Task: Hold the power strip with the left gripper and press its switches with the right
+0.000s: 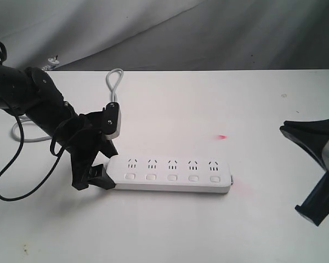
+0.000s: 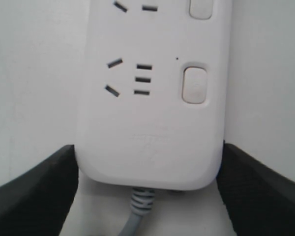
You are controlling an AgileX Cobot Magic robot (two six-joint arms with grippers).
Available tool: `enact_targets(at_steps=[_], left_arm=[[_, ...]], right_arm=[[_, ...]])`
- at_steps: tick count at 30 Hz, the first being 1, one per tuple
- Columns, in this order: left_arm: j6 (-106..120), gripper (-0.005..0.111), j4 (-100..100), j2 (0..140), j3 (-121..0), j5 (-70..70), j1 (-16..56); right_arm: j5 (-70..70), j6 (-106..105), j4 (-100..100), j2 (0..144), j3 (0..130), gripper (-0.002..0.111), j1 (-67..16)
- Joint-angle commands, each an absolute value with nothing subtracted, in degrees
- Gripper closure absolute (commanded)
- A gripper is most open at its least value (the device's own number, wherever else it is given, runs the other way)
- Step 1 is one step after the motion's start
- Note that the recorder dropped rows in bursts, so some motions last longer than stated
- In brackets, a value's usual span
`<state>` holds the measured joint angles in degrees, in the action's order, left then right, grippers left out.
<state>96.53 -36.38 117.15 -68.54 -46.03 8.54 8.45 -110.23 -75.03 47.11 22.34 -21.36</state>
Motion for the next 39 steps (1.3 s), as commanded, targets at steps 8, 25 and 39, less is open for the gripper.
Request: enact_targets(at_steps=[8,25,39], left_arm=[[96.4,0.037,-36.7,117.0,-68.5,-46.3,8.6],[96.4,0.037,-36.7,117.0,-68.5,-46.3,8.6],[96.4,0.037,-36.7,117.0,-68.5,-46.3,8.6]], right_arm=[[8.2,-106.1,-76.4,46.3,22.2,0.108,-21.3],[-7.8,-106.1,-90.8,30.2,14.6,0.108,-20.2],[1.4,-106.1,-90.5,14.5,11.7,0.108,0.0]])
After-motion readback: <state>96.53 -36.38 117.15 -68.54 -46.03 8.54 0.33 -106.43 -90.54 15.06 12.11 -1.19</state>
